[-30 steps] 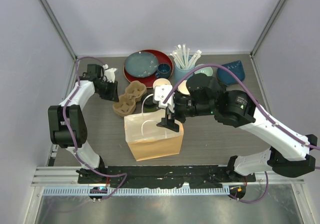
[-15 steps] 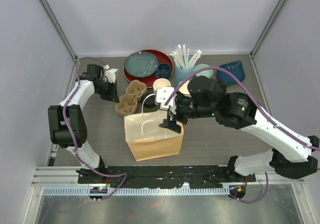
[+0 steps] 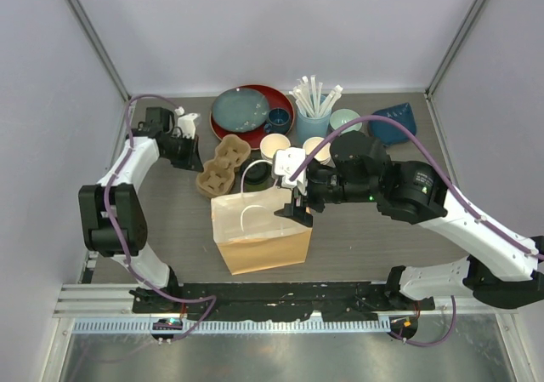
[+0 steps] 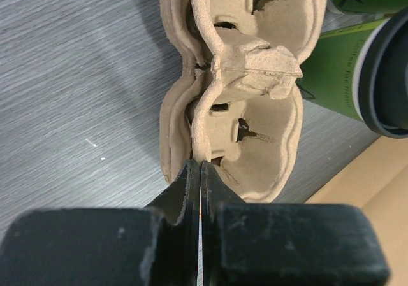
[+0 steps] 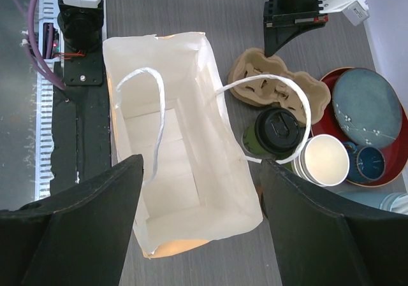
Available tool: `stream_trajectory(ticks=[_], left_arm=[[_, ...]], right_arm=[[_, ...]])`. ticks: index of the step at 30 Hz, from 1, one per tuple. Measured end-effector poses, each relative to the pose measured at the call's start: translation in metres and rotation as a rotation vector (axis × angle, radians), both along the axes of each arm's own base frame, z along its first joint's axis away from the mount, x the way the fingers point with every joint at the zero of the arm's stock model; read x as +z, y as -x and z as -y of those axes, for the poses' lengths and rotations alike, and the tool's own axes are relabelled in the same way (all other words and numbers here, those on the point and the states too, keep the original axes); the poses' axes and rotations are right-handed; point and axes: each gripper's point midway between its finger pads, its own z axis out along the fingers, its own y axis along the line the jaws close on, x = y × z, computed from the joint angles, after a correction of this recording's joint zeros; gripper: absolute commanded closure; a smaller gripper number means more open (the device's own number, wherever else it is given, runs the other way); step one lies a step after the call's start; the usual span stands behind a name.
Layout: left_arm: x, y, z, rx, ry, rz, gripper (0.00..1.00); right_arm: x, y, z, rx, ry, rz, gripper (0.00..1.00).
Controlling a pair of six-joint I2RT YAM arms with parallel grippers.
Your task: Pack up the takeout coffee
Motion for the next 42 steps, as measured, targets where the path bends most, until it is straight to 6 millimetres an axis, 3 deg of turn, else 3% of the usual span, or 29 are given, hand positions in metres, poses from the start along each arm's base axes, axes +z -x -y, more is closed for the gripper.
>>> stream_trajectory(ticks=[7, 13, 16, 21, 25, 27, 42], left_arm=[[-0.016, -0.003, -0.006, 0.0, -0.048, -0.026, 0.73], [-0.02, -0.002, -0.001, -0.026, -0.094, -0.02, 0.64], [-0.024, -0.003, 0.0, -0.038, -0.121, -0.016, 0.71], [-0.035, -0.004, 0.0, -0.049, -0.156, -0.033, 0.71], [-0.039, -0.005, -0.001, -0.049, -0.175, -0.035, 0.94], [-0.038, -0.005, -0.001, -0.051, -0.176, -0.033, 1.0], [-0.006, -0.003, 0.006, -0.055, -0.141, 0.043, 0.97]], right_arm=[[-0.002, -0.001, 0.0, -0.005, 0.003, 0.001, 0.21], [-0.007, -0.002, 0.0, -0.012, 0.016, -0.002, 0.21], [-0.009, -0.003, -0.001, -0.012, 0.016, -0.003, 0.21], [-0.013, -0.003, -0.001, -0.015, 0.024, -0.009, 0.21], [-0.014, -0.003, -0.001, -0.016, 0.023, -0.009, 0.21], [-0.014, -0.003, 0.001, -0.016, 0.021, -0.008, 0.21], [-0.012, -0.001, 0.003, -0.017, 0.011, -0.005, 0.2]])
